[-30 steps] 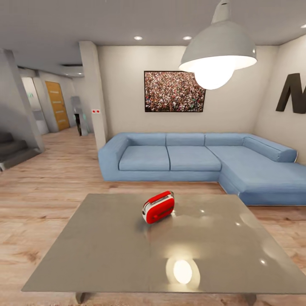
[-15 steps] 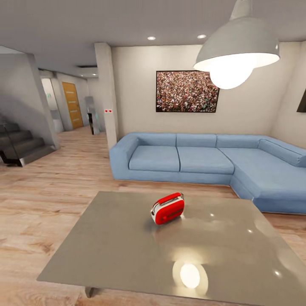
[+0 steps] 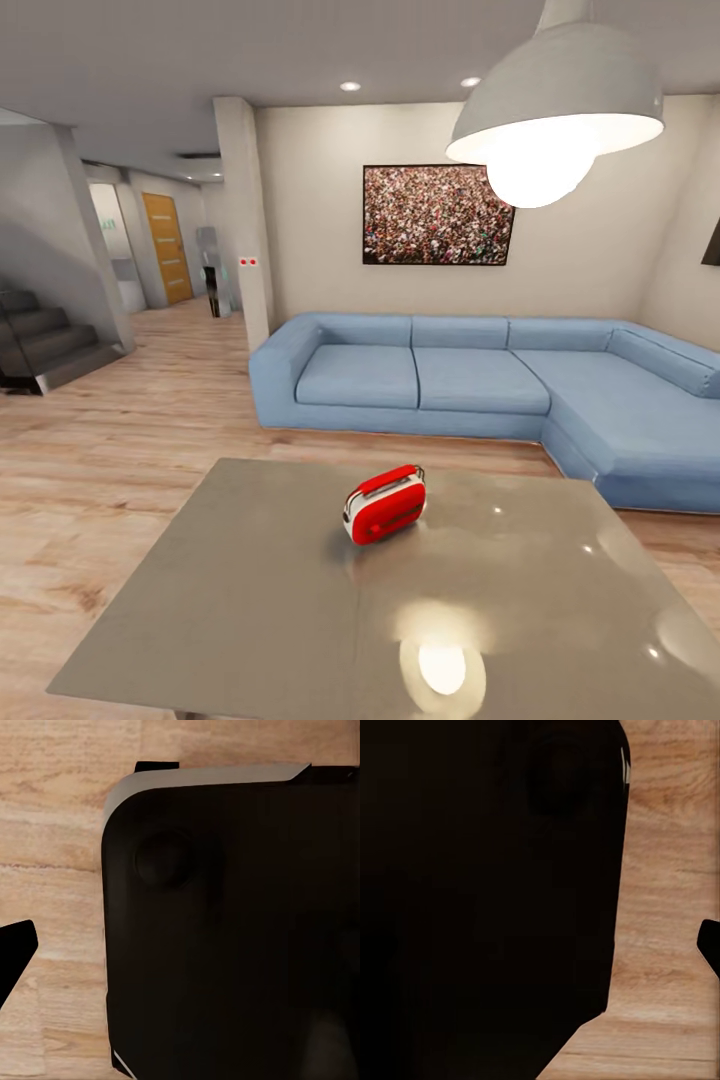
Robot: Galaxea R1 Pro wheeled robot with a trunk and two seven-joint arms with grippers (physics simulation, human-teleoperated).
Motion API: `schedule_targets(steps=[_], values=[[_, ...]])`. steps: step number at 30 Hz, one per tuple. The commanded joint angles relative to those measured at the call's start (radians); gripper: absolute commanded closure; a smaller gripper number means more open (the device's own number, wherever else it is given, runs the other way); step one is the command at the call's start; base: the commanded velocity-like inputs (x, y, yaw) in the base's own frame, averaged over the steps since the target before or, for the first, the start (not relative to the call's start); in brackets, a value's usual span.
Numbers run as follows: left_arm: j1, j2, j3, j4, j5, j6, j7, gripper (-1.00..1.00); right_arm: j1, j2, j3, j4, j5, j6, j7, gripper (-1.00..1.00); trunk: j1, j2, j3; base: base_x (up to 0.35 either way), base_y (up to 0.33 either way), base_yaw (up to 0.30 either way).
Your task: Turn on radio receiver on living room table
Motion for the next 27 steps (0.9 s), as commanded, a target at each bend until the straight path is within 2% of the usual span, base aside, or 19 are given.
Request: schedule_targets(steps=[1,27], values=[[0.000,0.000,0.000,0.000,0.000,0.000,0.000,-1.00,0.000,0.000,0.000,0.000,0.000,0.000,0.000,-1.00,0.000,0.000,0.000,0.015,-0.010,0.000],[0.000,0.000,-0.001,0.000,0.000,0.000,0.000,-1.00,0.000,0.000,0.000,0.000,-0.001,0.000,0.000,-1.00,0.000,0.000,0.000,0.001,-0.001,0.000]])
